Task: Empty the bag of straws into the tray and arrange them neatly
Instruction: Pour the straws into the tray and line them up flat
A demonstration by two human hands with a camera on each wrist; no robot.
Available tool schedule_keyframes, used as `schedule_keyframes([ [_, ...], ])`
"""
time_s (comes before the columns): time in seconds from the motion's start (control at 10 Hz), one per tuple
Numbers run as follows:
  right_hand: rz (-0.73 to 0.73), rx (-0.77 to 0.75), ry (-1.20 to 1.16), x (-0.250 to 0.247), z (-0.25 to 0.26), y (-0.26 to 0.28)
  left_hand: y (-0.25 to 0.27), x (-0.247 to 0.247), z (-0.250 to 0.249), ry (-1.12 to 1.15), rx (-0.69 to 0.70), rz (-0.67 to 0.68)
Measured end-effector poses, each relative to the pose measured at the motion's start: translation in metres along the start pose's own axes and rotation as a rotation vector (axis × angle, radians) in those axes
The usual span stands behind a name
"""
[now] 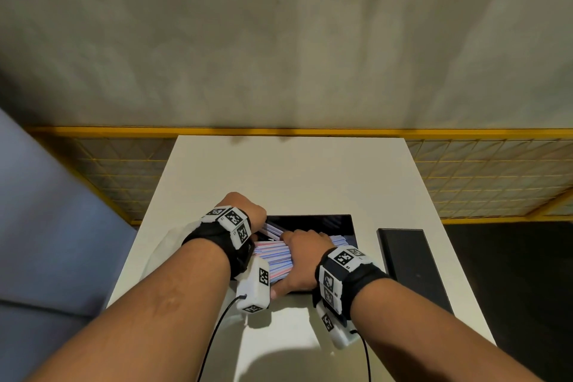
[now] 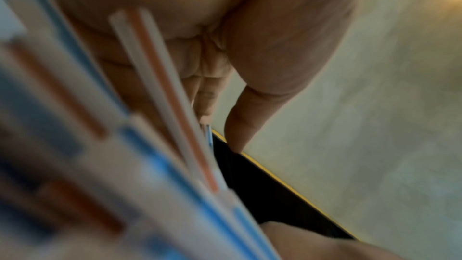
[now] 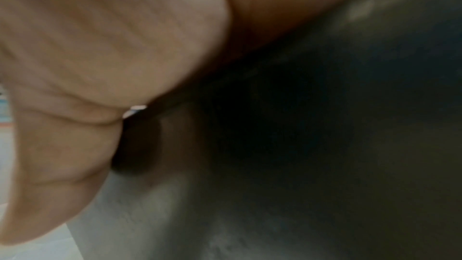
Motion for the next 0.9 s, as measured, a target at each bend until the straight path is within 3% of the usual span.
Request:
schedule_keyframes([
  [0.1, -0.036, -0.007, -0.031, -0.002, -0.003, 0.000, -0.012, 0.005, 0.004, -0.013, 0.038, 0.014],
  [0.3, -0.041, -0.021, -0.018, -0.003, -0.005, 0.002, -0.004, -0.006, -0.006, -0.228, 0.127, -0.097],
  [0.4, -0.046, -0.012, -0.016, -0.004, -0.005, 0.003, 0.004, -0.011, -0.015, -0.229, 0.186, -0.134],
  [0.7, -0.200, 0.008, -0.300, -0.014, -0.014, 0.011, 0.049, -0.041, -0.027, 0.034, 0.367, -0.215],
  [0.8, -0.229, -0.026, -0.344, -0.017, -0.013, 0.015, 0.058, -0.060, -0.014, 0.155, 0.367, -0.211],
  [0.9, -0.259, -0.059, -0.224, -0.021, -0.002, 0.014, 0.058, -0.068, 0.003, 0.279, 0.351, -0.191],
])
Point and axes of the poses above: each hand's wrist, its own y-axis away from the middle knuckle, its own x-axis out of the palm, z = x × y, the point moved 8 cm from there along -y, towards the middle knuckle
